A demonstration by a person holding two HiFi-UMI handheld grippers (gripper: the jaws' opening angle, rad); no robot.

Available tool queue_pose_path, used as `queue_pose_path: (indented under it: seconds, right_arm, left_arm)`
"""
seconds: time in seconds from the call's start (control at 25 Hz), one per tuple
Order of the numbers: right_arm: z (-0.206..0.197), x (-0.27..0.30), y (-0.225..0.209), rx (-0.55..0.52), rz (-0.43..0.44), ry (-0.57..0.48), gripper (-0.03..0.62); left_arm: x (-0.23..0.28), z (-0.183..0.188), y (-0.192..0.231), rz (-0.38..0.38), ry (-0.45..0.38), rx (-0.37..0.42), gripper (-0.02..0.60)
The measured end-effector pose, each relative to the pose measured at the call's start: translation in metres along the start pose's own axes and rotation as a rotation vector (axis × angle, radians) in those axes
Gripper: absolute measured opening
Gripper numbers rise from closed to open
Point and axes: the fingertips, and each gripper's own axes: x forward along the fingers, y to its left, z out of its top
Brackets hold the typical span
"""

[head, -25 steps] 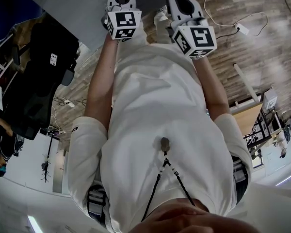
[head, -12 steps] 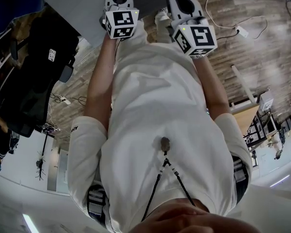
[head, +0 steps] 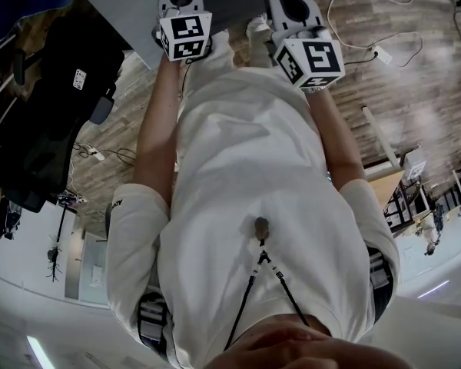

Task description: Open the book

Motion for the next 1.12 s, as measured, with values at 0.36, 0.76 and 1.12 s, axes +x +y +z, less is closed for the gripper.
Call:
queue_pose_path:
  seconds: [0.36,0.76,1.12]
  right_arm:
    - [-0.007,0.014,0.025,-0.015,0.031,0.018,0.037]
    - [-0.013,0.022,0.038,-0.025,0.039,0.032,0.037]
    - [-0.016,0.031,0.047,-0.025,0.038,0.040,0.037]
  left_arm:
    - [-0.015,-0.029,0.040,0.051,0.032,-0.034,0.021]
    - [-0.016,-0.061,0.071,0.092,0.081,-0.058,0.021]
    - [-0.008,-0.077,0.088,0.081,0.114,-0.049,0.021]
